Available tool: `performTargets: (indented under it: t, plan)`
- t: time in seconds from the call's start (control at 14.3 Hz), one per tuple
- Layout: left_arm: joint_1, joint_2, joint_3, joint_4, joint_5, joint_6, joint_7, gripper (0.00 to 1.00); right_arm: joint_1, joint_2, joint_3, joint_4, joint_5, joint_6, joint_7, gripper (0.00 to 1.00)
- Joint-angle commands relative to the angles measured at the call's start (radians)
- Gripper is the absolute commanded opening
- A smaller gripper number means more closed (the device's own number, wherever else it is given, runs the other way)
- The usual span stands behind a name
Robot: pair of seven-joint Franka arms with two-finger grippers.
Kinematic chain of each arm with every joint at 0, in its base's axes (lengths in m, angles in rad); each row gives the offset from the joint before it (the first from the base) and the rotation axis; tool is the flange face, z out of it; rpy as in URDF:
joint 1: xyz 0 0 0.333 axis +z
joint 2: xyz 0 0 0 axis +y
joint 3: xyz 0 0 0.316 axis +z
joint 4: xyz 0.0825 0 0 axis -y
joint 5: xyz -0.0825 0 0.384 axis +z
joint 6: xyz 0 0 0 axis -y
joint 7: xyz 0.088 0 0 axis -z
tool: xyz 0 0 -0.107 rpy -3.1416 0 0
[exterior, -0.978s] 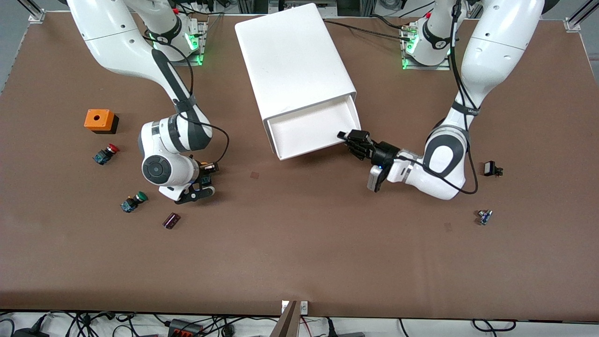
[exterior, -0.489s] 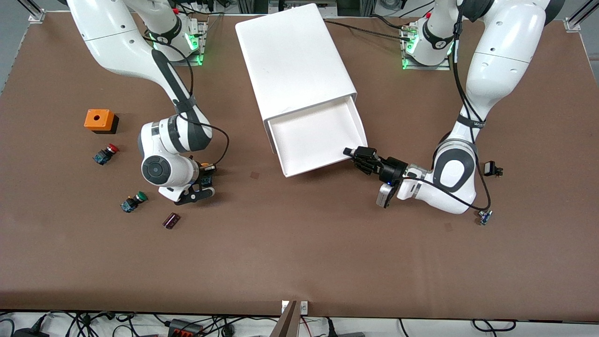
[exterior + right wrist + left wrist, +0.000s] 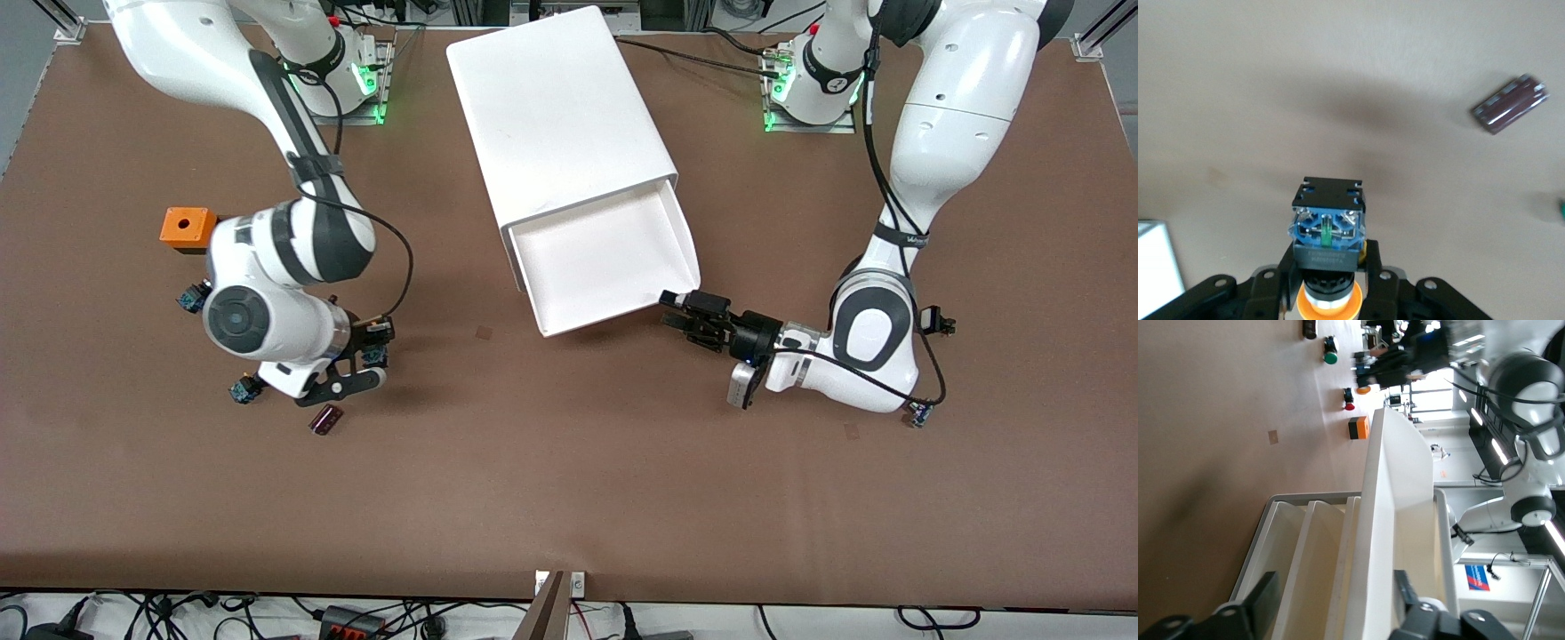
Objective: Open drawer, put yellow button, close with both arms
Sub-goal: 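Release the drawer handle and draw the left gripper back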
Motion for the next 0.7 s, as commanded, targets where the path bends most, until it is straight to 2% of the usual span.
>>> performTargets:
  t: [0.0,0.14,0.28,0.42,0.63]
  plan:
    - [0.014,-0.045,0.005,0.037,0.016,-0.016,-0.172,1.00,-0.006,-0.030,0.000,0.095,0.035,-0.076,0.132,0.00]
    - [0.014,-0.060,0.010,0.106,0.110,-0.021,-0.313,1.00,0.000,-0.061,0.012,0.132,0.038,-0.120,0.284,0.00]
    - [0.010,-0.060,0.008,0.207,0.276,-0.021,-0.457,1.00,0.025,-0.075,0.013,0.181,0.061,-0.181,0.422,0.00]
    - [0.002,-0.062,-0.007,0.269,0.486,-0.027,-0.562,1.00,0.046,-0.077,0.015,0.227,0.119,-0.217,0.572,0.00]
    - [-0.039,-0.103,-0.010,0.277,0.837,-0.039,-0.574,1.00,0.115,-0.083,0.021,0.241,0.137,-0.216,0.833,0.00]
